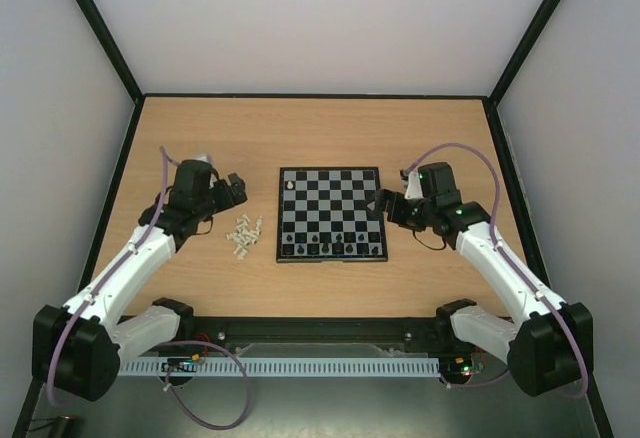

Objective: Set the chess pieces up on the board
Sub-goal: Pick up the chess piece at the center of the board.

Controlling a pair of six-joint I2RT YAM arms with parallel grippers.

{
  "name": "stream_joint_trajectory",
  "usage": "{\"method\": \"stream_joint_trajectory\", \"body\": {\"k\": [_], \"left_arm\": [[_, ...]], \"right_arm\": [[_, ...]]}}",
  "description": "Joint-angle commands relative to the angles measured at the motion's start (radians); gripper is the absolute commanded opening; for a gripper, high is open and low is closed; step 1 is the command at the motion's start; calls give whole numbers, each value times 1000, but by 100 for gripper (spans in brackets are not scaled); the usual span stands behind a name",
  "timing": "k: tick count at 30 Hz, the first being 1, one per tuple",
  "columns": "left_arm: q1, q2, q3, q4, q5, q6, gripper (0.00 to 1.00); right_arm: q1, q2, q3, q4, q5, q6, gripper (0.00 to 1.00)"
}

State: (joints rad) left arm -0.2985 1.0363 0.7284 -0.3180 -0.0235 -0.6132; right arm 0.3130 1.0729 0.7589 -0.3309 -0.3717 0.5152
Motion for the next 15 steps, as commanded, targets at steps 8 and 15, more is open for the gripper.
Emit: {"method": "stream_joint_trajectory", "body": {"k": [8, 15], "left_arm": [[-106, 164, 41, -113, -175, -17, 100], [-151, 168, 41, -142, -215, -36, 99]], "right_arm": [[54, -30, -20, -17, -5, -27, 100], [76, -4, -18, -22, 5, -32, 97]]}}
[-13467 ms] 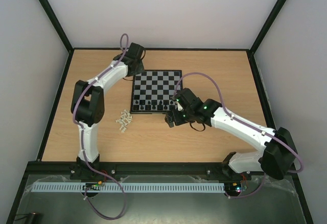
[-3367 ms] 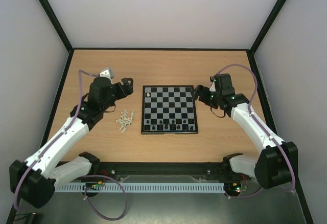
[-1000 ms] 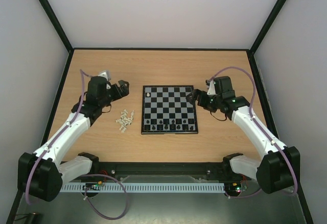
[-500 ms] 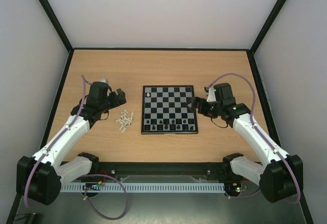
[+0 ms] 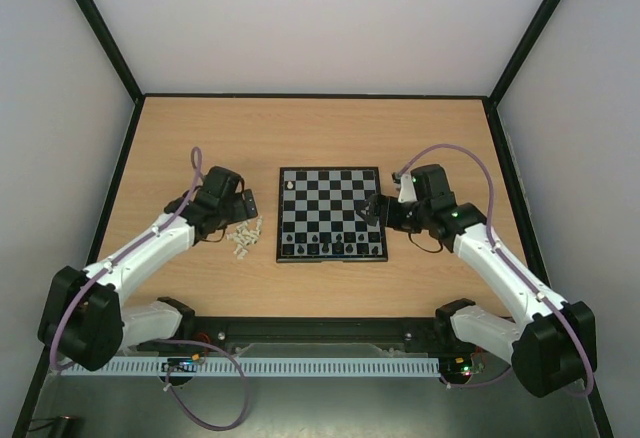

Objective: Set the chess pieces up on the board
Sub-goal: Pick up the chess piece at the center of the board.

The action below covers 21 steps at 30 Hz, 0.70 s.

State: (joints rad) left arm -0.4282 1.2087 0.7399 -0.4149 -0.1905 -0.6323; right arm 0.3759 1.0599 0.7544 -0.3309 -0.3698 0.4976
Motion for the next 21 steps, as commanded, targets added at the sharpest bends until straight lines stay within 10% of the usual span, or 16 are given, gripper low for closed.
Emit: {"method": "stream_joint_trajectory", "body": {"k": [1, 14, 21], "left_arm": [[-31, 0, 34, -50, -52, -19, 98], [-94, 8, 23, -110, -81, -53, 37], [-95, -36, -27, -96, -41, -88, 35]], "right_arm": [[16, 11, -14, -23, 5, -14, 97], [35, 25, -27, -26, 15, -17, 96], [44, 38, -30, -25, 9, -18, 96]]}}
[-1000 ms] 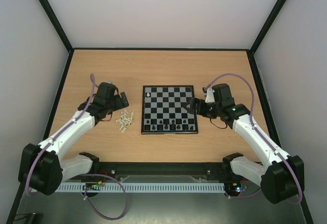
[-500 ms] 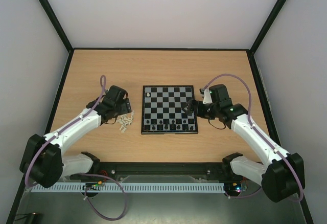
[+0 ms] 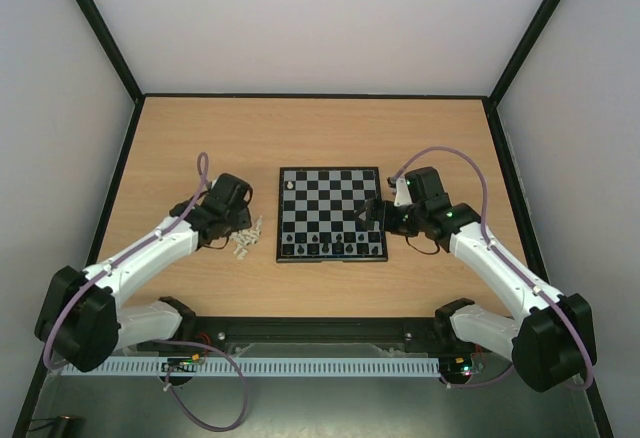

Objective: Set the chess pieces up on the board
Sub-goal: Pick up the chess piece at the center of the board.

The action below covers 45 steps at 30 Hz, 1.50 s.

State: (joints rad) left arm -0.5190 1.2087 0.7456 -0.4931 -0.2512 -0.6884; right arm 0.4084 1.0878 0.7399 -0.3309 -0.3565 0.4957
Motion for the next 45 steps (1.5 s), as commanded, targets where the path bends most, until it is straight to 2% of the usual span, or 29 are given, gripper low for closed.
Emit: {"method": "stream_joint_trajectory", "body": {"k": [1, 2, 3, 5, 8, 11, 17, 22, 24, 26, 27, 36, 40, 41, 43, 45], "left_arm": [[-4, -45, -41, -11, 30, -44, 37], [-4, -54, -48, -4, 37, -56, 41], [-5, -63, -55, 7, 47, -66, 49], [-6, -87, -74, 51, 69, -71, 72], [-7, -102, -84, 114, 77, -46, 81], [-6, -47, -28, 115, 67, -3, 82], [-5, 61, 50, 136, 101, 94, 72], [20, 112, 57, 163, 124, 96, 62], [39, 132, 59, 172, 135, 96, 55], [47, 156, 69, 157, 109, 99, 40], [47, 169, 77, 146, 96, 99, 36], [47, 230, 82, 131, 49, 99, 34], [47, 272, 89, 121, 7, 103, 37], [48, 280, 89, 123, 0, 105, 35], [50, 298, 92, 124, -5, 108, 14], [51, 319, 96, 128, -7, 110, 10]], "right_arm": [[13, 11, -16, -25, -3, -15, 96], [13, 11, -16, -25, -3, -16, 96], [13, 12, -16, -24, -2, -16, 96], [13, 17, -15, -25, -4, -16, 96], [15, 21, -14, -26, -3, -16, 96], [16, 20, -14, -29, 3, -17, 96], [18, 16, -14, -31, 11, -16, 95], [18, 17, -15, -33, 11, -16, 95], [18, 15, -16, -33, 11, -17, 95], [18, 14, -16, -33, 11, -15, 95], [18, 14, -17, -33, 11, -16, 95], [20, 12, -19, -27, 4, -18, 95], [21, 11, -20, -27, 2, -17, 95], [20, 11, -20, -27, 1, -17, 95], [21, 11, -22, -27, 0, -17, 95], [23, 9, -22, -26, 0, -16, 95]]}}
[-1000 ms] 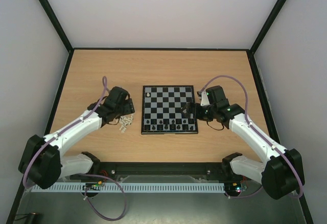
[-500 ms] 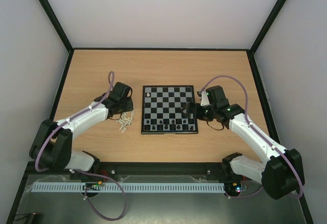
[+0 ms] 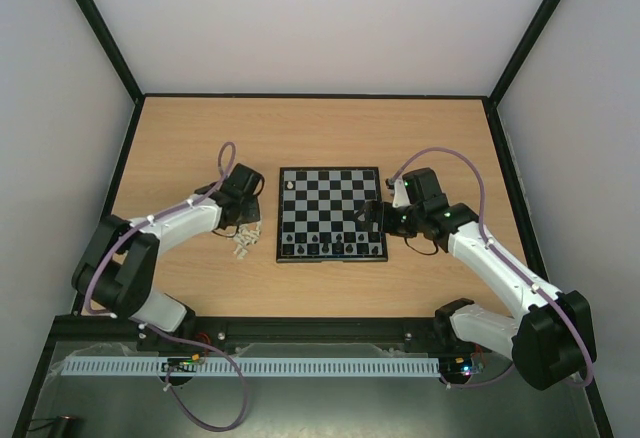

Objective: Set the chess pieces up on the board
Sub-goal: Pick up the chess piece at the center of the board.

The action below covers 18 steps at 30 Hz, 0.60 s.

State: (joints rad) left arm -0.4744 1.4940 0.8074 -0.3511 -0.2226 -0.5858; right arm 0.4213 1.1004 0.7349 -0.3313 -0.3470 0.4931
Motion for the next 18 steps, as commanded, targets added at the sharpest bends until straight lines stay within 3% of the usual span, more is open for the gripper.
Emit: {"method": "stream_joint_trajectory", "body": {"k": [1, 12, 18], "left_arm": [[8, 43, 37, -12, -39, 9, 11], [13, 139, 88, 8, -41, 20, 17], [14, 132, 83, 0, -35, 22, 25]], "right_arm": [[10, -4, -17, -26, -10, -13, 95], [12, -7, -19, -26, -11, -15, 95], [14, -7, -21, -23, -11, -14, 95]]}}
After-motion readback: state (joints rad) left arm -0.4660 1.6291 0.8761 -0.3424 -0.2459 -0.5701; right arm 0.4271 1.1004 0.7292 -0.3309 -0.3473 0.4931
